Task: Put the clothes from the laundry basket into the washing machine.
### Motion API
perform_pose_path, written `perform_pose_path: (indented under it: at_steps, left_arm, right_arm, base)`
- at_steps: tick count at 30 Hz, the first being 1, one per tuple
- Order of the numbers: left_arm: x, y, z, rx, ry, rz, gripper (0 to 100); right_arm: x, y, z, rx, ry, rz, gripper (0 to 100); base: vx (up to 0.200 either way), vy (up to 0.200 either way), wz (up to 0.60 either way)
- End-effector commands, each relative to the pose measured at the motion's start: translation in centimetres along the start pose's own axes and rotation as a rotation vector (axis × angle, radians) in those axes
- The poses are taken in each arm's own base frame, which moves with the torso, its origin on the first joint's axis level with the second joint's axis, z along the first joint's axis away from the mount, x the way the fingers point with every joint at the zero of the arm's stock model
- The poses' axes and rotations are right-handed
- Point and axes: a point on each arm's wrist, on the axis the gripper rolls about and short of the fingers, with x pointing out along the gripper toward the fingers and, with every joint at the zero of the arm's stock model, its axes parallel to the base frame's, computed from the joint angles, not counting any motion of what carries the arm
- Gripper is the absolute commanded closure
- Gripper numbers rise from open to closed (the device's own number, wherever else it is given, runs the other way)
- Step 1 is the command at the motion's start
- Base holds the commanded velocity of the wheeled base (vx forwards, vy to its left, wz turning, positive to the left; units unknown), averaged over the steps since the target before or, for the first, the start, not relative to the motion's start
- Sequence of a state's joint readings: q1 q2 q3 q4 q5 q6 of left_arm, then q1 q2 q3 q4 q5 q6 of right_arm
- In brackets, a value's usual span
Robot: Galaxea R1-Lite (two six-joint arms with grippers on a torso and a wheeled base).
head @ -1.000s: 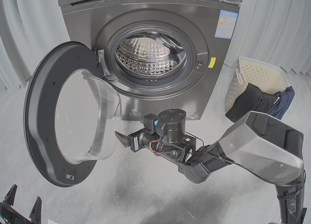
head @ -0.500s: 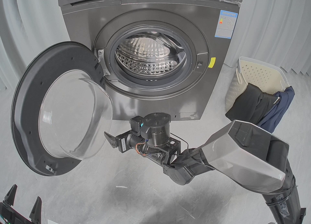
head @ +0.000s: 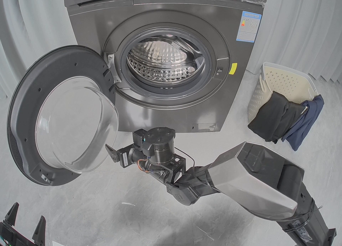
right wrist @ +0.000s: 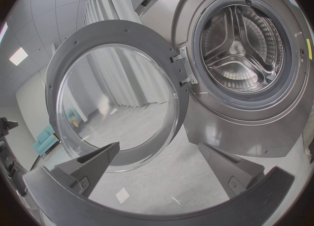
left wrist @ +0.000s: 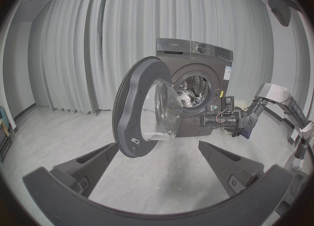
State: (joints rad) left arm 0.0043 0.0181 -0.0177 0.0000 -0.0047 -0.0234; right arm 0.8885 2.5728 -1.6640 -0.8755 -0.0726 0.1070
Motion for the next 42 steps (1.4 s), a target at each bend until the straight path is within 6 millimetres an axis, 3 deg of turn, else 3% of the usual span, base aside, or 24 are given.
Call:
perform_pose_path:
  at_steps: [1,7,18,21,22,25,26,27,28,29,30,34,35,36,37,38,42]
  left_arm:
    - [0.0,0.0,-0.5,-0.001,0.006,0.001,0]
    - [0.0,0.0,-0.5,-0.001,0.006,0.001,0]
    - [0.0,0.0,-0.5,-0.003,0.006,0.001,0]
    - [0.0,0.0,-0.5,-0.001,0.004,0.001,0]
    - [0.0,0.0,-0.5,-0.001,0.004,0.001,0]
    - [0.0,0.0,-0.5,0.002,0.004,0.001,0]
    - [0.0,0.0,-0.5,0.005,0.003,0.005,0]
    - [0.0,0.0,-0.5,0.007,0.003,0.007,0]
    - [0.0,0.0,-0.5,0.008,0.003,0.007,0]
    - [0.0,0.0,-0.5,0.007,0.003,0.007,0]
    - [0.0,0.0,-0.5,0.003,0.003,0.005,0]
    - [0.0,0.0,-0.5,0.003,0.003,0.005,0]
    - [0.0,0.0,-0.5,0.003,0.003,0.005,0]
    - [0.0,0.0,-0.5,0.005,0.003,0.005,0]
    - [0.0,0.0,-0.5,0.005,0.003,0.005,0]
    - [0.0,0.0,-0.5,0.005,0.003,0.005,0]
    - [0.0,0.0,-0.5,0.005,0.003,0.005,0]
  right_arm:
    - [1.3,0.5,-1.9,0.003,0.001,-0.022,0]
    - [2.9,0.8,-2.1,0.026,-0.058,-0.036,0]
    - [2.7,1.5,-0.8,0.072,-0.102,-0.062,0]
    - [1.4,0.5,2.6,0.07,-0.123,-0.085,0]
    - [1.3,0.5,2.9,0.07,-0.123,-0.087,0]
    - [-2.7,-2.5,8.5,0.064,-0.136,-0.149,0]
    - [-4.2,-3.3,9.8,0.061,-0.13,-0.164,0]
    - [-4.5,-3.4,9.9,0.062,-0.128,-0.165,0]
    - [-7.7,-4.7,11.6,0.06,-0.111,-0.194,0]
    - [-8.3,-4.9,11.8,0.06,-0.111,-0.2,0]
    - [-11.3,-6.1,12.8,0.057,-0.094,-0.235,0]
    - [-18.8,-9.3,14.3,0.033,-0.068,-0.35,0]
    - [-18.8,-9.3,14.3,0.033,-0.068,-0.35,0]
    - [-22.2,-10.3,14.9,0.009,-0.083,-0.403,0]
    - [-22.7,-10.4,15.0,0.008,-0.087,-0.412,0]
    - [-25.7,-11.4,15.3,-0.013,-0.108,-0.467,0]
    - [-32.3,-11.3,15.0,-0.061,-0.143,-0.511,0]
  base:
    - [0.0,0.0,0.0]
    - [0.0,0.0,0.0]
    - [0.0,0.0,0.0]
    - [0.0,0.0,0.0]
    - [0.0,0.0,0.0]
    - [0.0,0.0,0.0]
    - [0.0,0.0,0.0]
    - [0.0,0.0,0.0]
    - [0.0,0.0,0.0]
    - [0.0,0.0,0.0]
    - [0.0,0.0,0.0]
    - [0.0,0.0,0.0]
    - [0.0,0.0,0.0]
    - [0.0,0.0,0.0]
    - [0.0,0.0,0.0]
    - [0.0,0.0,0.0]
    - [0.0,0.0,0.0]
